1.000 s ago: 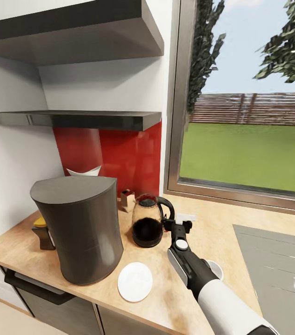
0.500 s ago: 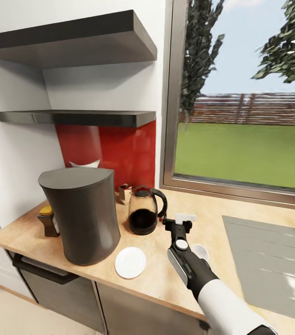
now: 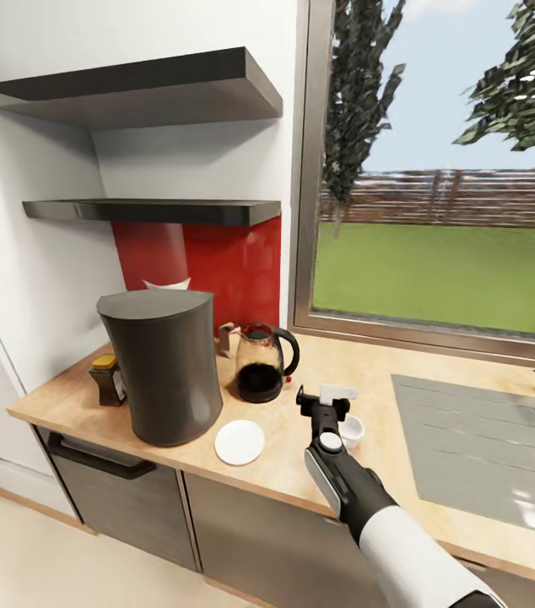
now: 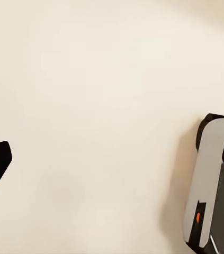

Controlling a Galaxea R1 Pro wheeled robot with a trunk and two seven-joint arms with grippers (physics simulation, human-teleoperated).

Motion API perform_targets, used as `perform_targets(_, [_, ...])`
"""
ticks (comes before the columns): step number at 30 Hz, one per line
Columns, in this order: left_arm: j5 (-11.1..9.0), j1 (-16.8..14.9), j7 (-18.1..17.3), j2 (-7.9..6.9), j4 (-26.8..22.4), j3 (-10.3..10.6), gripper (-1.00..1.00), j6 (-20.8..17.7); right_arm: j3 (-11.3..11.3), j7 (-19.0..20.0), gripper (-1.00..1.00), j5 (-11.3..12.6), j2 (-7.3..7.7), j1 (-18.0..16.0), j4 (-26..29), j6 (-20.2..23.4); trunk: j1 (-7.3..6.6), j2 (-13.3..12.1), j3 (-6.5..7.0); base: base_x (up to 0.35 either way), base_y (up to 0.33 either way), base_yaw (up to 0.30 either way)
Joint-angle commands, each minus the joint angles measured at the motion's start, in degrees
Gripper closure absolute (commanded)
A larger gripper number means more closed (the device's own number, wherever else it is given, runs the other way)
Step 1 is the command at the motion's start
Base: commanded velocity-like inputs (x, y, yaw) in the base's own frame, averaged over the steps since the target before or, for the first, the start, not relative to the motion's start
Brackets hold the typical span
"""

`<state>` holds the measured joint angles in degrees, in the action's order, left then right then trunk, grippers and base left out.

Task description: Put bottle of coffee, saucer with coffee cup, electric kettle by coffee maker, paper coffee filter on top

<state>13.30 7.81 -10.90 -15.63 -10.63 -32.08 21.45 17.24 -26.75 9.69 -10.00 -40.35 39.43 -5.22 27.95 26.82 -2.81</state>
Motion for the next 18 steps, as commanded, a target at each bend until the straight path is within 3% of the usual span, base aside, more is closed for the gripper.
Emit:
perform_targets(1, [0.41, 0.02, -0.38, 0.08, -0.09, -0.44, -1.00, 0.08, 0.16, -0.32, -1.00, 0.54, 0.00, -0.08, 0.45, -0.43, 0.03, 0.11, -0.11, -0.029, 0.000, 0.000])
perform_targets(4, [0.41, 0.02, -0.42, 0.13, -0.09, -0.02, -1.00, 0.08, -0.34, -0.52, -1.00, 0.50, 0.27, -0.08, 2.02, -0.31, 0.03, 0.11, -0.11, -0.016, 0.000, 0.000])
perform_targets(5, [0.41, 0.02, -0.43, 0.20, -0.09, 0.59, -1.00, 0.08, -1.81, -0.55, -1.00, 0.56, 2.63, -0.10, 3.37, 0.16, 0.03, 0.11, -0.11, -0.003, 0.000, 0.000])
perform_targets(8, [0.41, 0.02, -0.48, 0.23, -0.09, 1.28, -1.00, 0.08, -4.44, -0.51, -1.00, 0.54, 4.65, -0.13, 7.28, 5.14, 0.03, 0.11, -0.11, -0.001, 0.000, 0.000])
perform_targets(11, [0.41, 0.02, -0.83, 0.24, -0.09, 2.22, -1.00, 0.08, -5.91, -0.57, -1.00, 0.47, 6.21, -0.16, 14.48, 18.08, 0.03, 0.11, -0.11, 0.000, 0.000, 0.000])
perform_targets(12, [0.41, 0.02, -0.92, 0.25, -0.09, 3.75, -1.00, 0.08, -6.29, -0.68, -1.00, 0.45, 6.79, -0.16, 18.01, 24.84, 0.03, 0.11, -0.11, 0.000, 0.000, 0.000])
perform_targets(14, [0.36, 0.00, -0.97, 0.23, -0.11, 5.78, -1.00, 0.08, -7.49, -0.75, -1.00, 0.43, 7.55, -0.16, 21.39, 30.21, 0.03, 0.11, -0.11, 0.000, 0.000, 0.000])
perform_targets(15, [0.34, -0.04, -1.02, 0.24, -0.15, 7.65, -1.00, 0.08, -9.91, -0.78, -1.00, 0.46, 8.16, -0.16, 25.16, 36.73, 0.03, 0.11, -0.11, 0.000, 0.000, 0.000])
perform_targets(17, [0.29, -0.06, -1.09, 0.29, -0.24, 8.88, -1.00, 0.08, -13.46, -0.72, -1.00, 0.53, 8.45, -0.16, 29.80, 46.51, 0.03, 0.11, -0.11, 0.000, 0.000, 0.000])
perform_targets(18, [-0.05, -0.39, -0.90, 0.63, -0.08, 8.92, -1.00, 0.18, -13.70, -0.40, -1.00, 0.74, 8.12, -0.14, 29.37, 46.66, 0.02, 0.10, -0.11, 0.000, 0.000, 0.000])
